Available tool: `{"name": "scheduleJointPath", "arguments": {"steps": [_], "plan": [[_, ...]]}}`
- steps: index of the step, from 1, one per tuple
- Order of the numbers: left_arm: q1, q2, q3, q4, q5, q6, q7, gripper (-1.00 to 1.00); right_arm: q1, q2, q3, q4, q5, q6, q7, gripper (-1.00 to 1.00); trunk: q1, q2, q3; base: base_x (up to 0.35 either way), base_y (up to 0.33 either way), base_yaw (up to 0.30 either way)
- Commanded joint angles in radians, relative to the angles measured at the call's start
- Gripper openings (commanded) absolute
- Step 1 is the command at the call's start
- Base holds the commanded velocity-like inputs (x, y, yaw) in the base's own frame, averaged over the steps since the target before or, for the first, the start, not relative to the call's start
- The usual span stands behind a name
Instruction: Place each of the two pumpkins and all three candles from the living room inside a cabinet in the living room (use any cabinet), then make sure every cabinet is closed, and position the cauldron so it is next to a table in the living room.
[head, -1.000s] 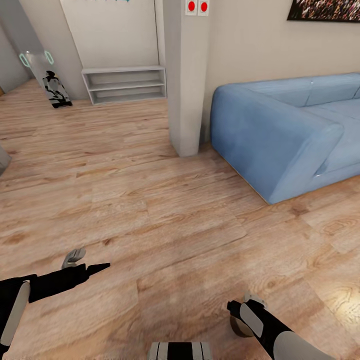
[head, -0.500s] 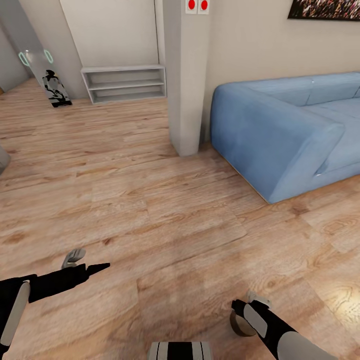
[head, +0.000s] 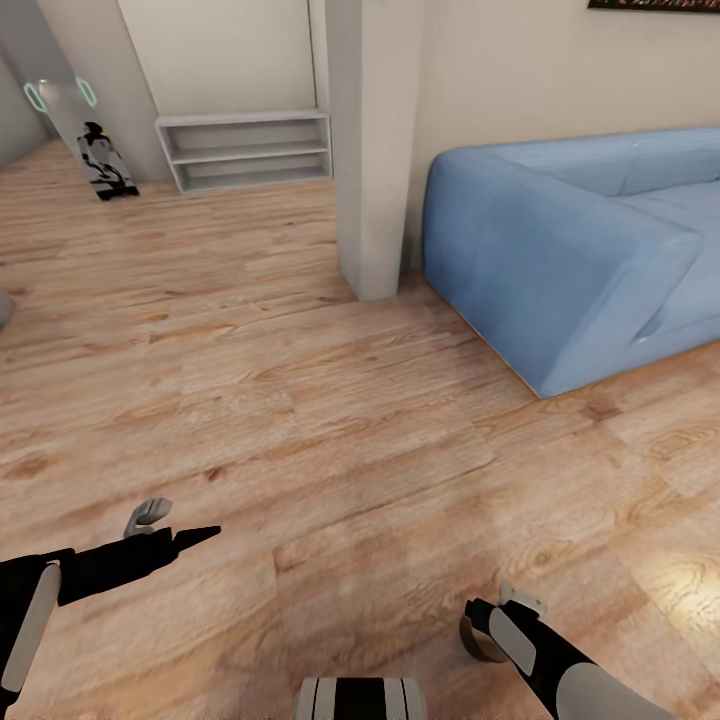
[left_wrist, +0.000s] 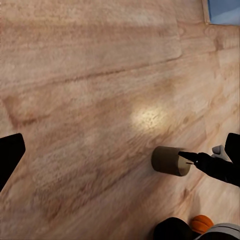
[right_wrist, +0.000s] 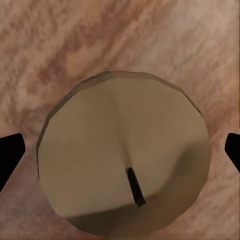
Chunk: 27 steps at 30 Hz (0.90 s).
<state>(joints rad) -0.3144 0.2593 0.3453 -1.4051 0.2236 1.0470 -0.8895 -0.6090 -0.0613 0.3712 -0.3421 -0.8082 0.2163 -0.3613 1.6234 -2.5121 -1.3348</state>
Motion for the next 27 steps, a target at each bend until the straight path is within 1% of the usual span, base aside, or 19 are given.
{"name": "scheduleJointPath", "arguments": {"steps": [1, 6, 10, 27], "plan": [[0.000, 0.000, 0.000, 0.000, 0.000, 0.000, 0.000, 1.00, 0.000, 0.000, 0.000, 0.000, 0.000, 0.000, 0.000, 1.00, 0.000, 0.000, -0.004, 0.000, 0.000, 0.000], [0.000, 0.000, 0.000, 0.000, 0.000, 0.000, 0.000, 1.00, 0.000, 0.000, 0.000, 0.000, 0.000, 0.000, 0.001, 1.00, 0.000, 0.000, -0.004, 0.000, 0.000, 0.000], [0.000, 0.000, 0.000, 0.000, 0.000, 0.000, 0.000, 1.00, 0.000, 0.000, 0.000, 0.001, 0.000, 0.001, 0.000, 1.00, 0.002, -0.001, -0.019, 0.000, 0.000, 0.000], [0.000, 0.000, 0.000, 0.000, 0.000, 0.000, 0.000, 1.00, 0.000, 0.000, 0.000, 0.002, 0.000, 0.001, 0.001, 1.00, 0.002, -0.001, -0.019, 0.000, 0.000, 0.000]]}}
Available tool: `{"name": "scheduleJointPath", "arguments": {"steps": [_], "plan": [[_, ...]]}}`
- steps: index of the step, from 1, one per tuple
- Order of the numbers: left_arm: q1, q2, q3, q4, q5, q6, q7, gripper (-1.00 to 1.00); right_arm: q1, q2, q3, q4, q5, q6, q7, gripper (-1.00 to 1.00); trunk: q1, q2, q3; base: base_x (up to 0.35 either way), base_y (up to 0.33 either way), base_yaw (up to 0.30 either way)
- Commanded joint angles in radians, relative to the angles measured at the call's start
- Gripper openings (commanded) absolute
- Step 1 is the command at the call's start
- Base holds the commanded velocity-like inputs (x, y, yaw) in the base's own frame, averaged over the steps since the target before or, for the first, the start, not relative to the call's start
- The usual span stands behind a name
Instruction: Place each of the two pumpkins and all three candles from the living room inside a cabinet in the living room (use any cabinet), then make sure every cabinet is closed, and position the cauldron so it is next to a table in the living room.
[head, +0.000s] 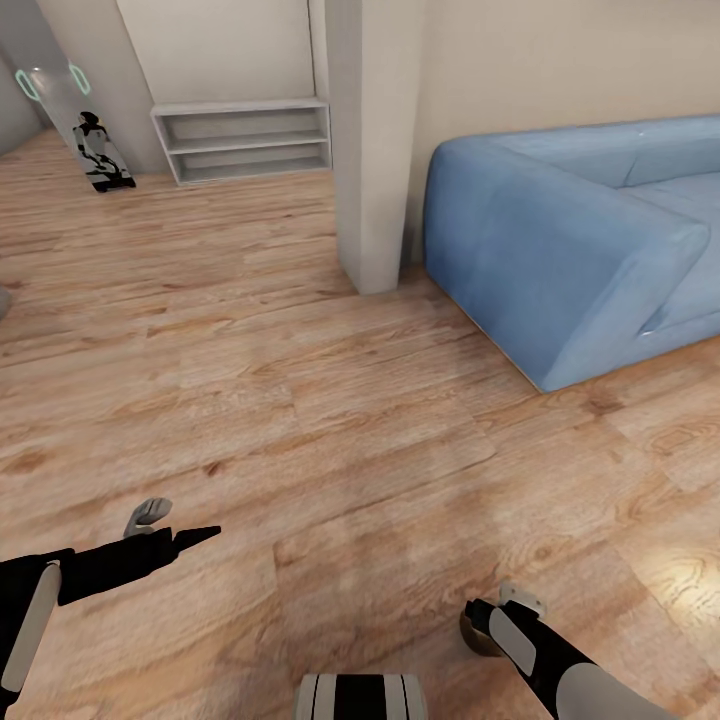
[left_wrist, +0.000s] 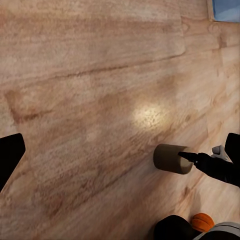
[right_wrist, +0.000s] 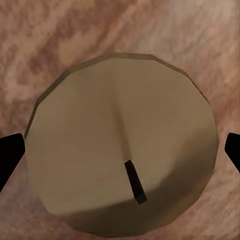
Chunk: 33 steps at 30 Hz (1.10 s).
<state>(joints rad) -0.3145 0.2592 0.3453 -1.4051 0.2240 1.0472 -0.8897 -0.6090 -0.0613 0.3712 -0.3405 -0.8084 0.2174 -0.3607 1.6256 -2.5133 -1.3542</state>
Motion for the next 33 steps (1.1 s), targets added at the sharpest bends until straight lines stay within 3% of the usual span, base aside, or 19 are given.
{"name": "scheduleJointPath", "arguments": {"steps": [1, 7, 8, 31, 33], "plan": [[0.000, 0.000, 0.000, 0.000, 0.000, 0.000, 0.000, 1.00, 0.000, 0.000, 0.000, 0.000, 0.000, 0.000, 0.000, 1.00, 0.000, 0.000, -0.004, 0.000, 0.000, 0.000], [0.000, 0.000, 0.000, 0.000, 0.000, 0.000, 0.000, 1.00, 0.000, 0.000, 0.000, 0.000, 0.000, 0.000, 0.000, 1.00, 0.002, -0.001, -0.015, 0.000, 0.000, 0.000], [0.000, 0.000, 0.000, 0.000, 0.000, 0.000, 0.000, 1.00, 0.000, 0.000, 0.000, 0.000, 0.000, 0.000, 0.000, -1.00, 0.002, -0.001, -0.015, 0.000, 0.000, 0.000], [0.000, 0.000, 0.000, 0.000, 0.000, 0.000, 0.000, 1.00, 0.000, 0.000, 0.000, 0.000, 0.000, -0.001, 0.000, -1.00, 0.002, -0.001, -0.015, 0.000, 0.000, 0.000], [0.000, 0.000, 0.000, 0.000, 0.000, 0.000, 0.000, 1.00, 0.000, 0.000, 0.000, 0.000, 0.000, -0.001, 0.000, -1.00, 0.001, 0.000, -0.008, 0.000, 0.000, 0.000]]}}
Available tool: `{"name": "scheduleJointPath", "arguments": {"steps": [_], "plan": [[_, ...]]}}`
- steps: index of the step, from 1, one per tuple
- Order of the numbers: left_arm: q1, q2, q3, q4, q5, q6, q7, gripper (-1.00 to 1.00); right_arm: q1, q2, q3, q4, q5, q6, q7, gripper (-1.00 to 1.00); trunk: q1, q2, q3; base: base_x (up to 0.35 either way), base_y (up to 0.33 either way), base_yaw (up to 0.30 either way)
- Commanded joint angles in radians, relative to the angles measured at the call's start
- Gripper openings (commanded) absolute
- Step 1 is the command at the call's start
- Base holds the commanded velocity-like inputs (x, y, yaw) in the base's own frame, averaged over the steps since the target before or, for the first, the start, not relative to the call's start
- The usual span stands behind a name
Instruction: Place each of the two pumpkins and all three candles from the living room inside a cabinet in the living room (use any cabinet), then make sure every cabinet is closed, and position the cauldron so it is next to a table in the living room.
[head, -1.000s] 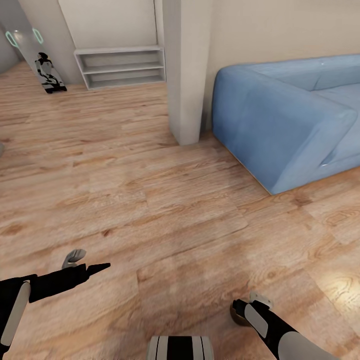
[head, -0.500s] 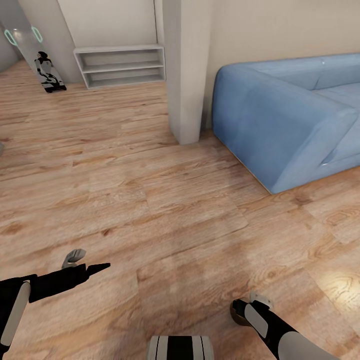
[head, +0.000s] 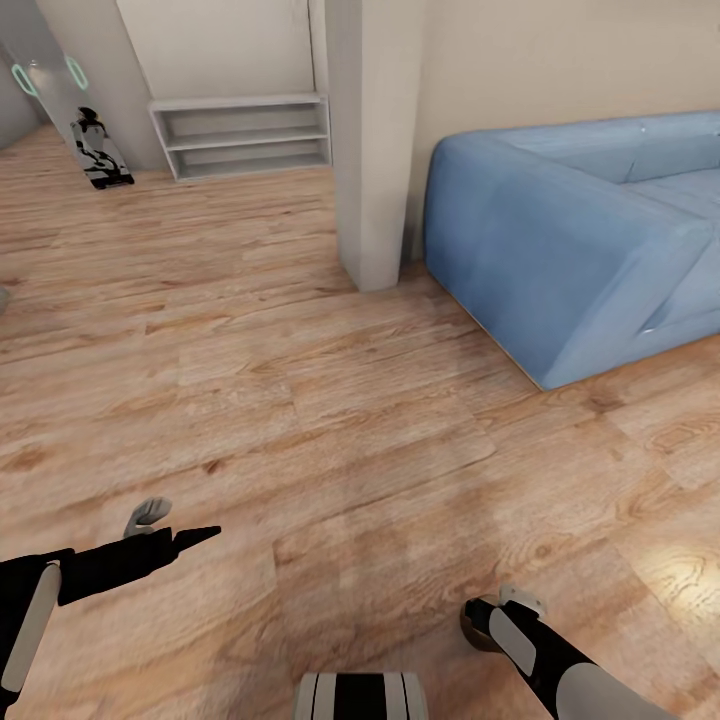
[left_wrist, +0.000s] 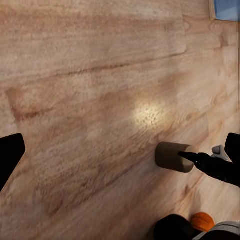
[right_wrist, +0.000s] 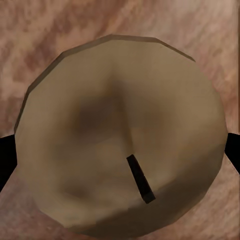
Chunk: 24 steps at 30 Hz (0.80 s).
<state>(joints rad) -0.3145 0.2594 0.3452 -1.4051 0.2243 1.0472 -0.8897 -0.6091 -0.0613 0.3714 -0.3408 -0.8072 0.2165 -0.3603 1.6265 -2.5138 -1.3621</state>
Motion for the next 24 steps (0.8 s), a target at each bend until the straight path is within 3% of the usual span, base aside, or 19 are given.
{"name": "scheduleJointPath", "arguments": {"steps": [1, 10, 24], "plan": [[0.000, 0.000, 0.000, 0.000, 0.000, 0.000, 0.000, 1.00, 0.000, 0.000, 0.000, 0.000, -0.001, 0.000, 0.000, -1.00, 0.000, 0.000, 0.004, 0.000, 0.000, 0.000], [0.000, 0.000, 0.000, 0.000, 0.000, 0.000, 0.000, 1.00, 0.000, 0.000, 0.000, 0.000, -0.001, 0.000, 0.000, -1.00, 0.000, 0.000, 0.004, 0.000, 0.000, 0.000], [0.000, -0.001, -0.001, 0.000, -0.001, 0.000, 0.000, 1.00, 0.000, 0.000, 0.000, -0.003, 0.000, 0.001, 0.000, -1.00, -0.007, 0.004, 0.058, 0.000, 0.000, 0.000]]}}
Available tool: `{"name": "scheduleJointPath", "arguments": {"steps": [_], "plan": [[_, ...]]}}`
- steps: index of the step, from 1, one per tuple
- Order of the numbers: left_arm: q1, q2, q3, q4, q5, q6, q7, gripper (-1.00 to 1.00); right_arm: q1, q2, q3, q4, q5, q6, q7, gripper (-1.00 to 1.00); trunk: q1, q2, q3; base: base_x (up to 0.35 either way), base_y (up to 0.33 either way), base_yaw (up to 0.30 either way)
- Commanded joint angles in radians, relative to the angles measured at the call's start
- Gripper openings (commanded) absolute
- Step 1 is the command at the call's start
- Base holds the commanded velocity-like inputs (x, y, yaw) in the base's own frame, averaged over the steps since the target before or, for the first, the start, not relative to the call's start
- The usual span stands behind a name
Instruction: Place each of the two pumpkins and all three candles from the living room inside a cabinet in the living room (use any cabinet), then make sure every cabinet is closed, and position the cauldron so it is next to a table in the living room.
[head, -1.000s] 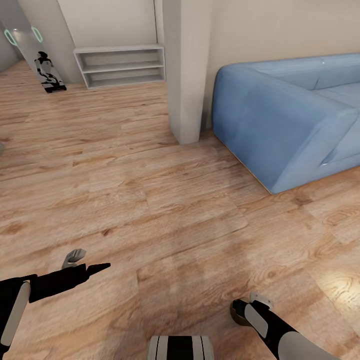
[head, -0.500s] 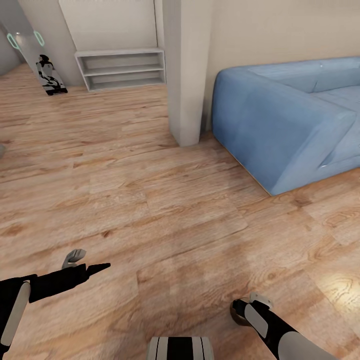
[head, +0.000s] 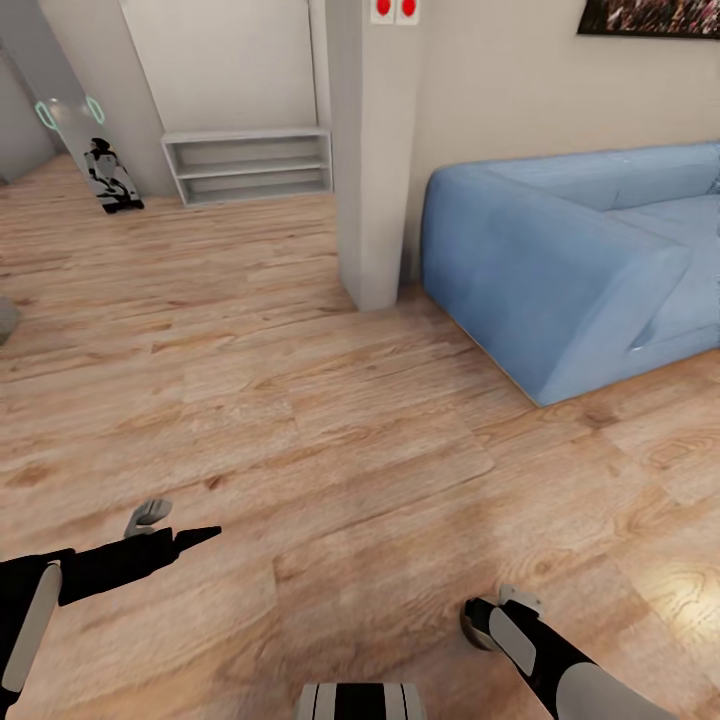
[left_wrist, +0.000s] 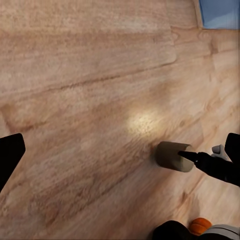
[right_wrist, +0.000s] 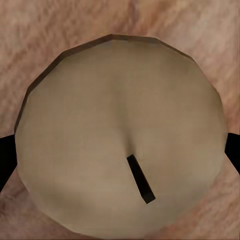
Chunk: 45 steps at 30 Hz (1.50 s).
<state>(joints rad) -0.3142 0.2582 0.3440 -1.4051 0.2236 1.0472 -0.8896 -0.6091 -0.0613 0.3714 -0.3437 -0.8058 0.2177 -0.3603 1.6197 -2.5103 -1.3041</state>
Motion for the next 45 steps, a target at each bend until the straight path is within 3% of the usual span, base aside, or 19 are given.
{"name": "scheduleJointPath", "arguments": {"steps": [1, 22, 36, 45], "plan": [[0.000, 0.000, 0.000, 0.000, -0.001, 0.000, 0.001, 1.00, 0.000, -0.001, 0.000, -0.001, -0.001, 0.001, 0.000, -1.00, 0.000, 0.000, 0.004, 0.000, 0.000, 0.000], [0.000, -0.002, -0.012, 0.009, -0.006, 0.000, 0.020, 1.00, 0.001, 0.000, -0.002, -0.008, -0.003, 0.014, -0.007, -1.00, -0.010, 0.005, 0.085, 0.000, 0.000, 0.000], [-0.002, -0.001, -0.012, 0.072, -0.006, 0.000, 0.025, 1.00, 0.000, -0.005, -0.003, -0.008, -0.003, 0.018, -0.008, -1.00, -0.016, 0.008, 0.139, 0.000, 0.000, 0.000], [-0.002, -0.002, -0.011, 0.073, -0.006, 0.000, 0.118, 1.00, 0.000, -0.005, -0.003, -0.008, -0.003, 0.032, -0.008, -1.00, -0.024, 0.018, 0.173, 0.000, 0.000, 0.000]]}}
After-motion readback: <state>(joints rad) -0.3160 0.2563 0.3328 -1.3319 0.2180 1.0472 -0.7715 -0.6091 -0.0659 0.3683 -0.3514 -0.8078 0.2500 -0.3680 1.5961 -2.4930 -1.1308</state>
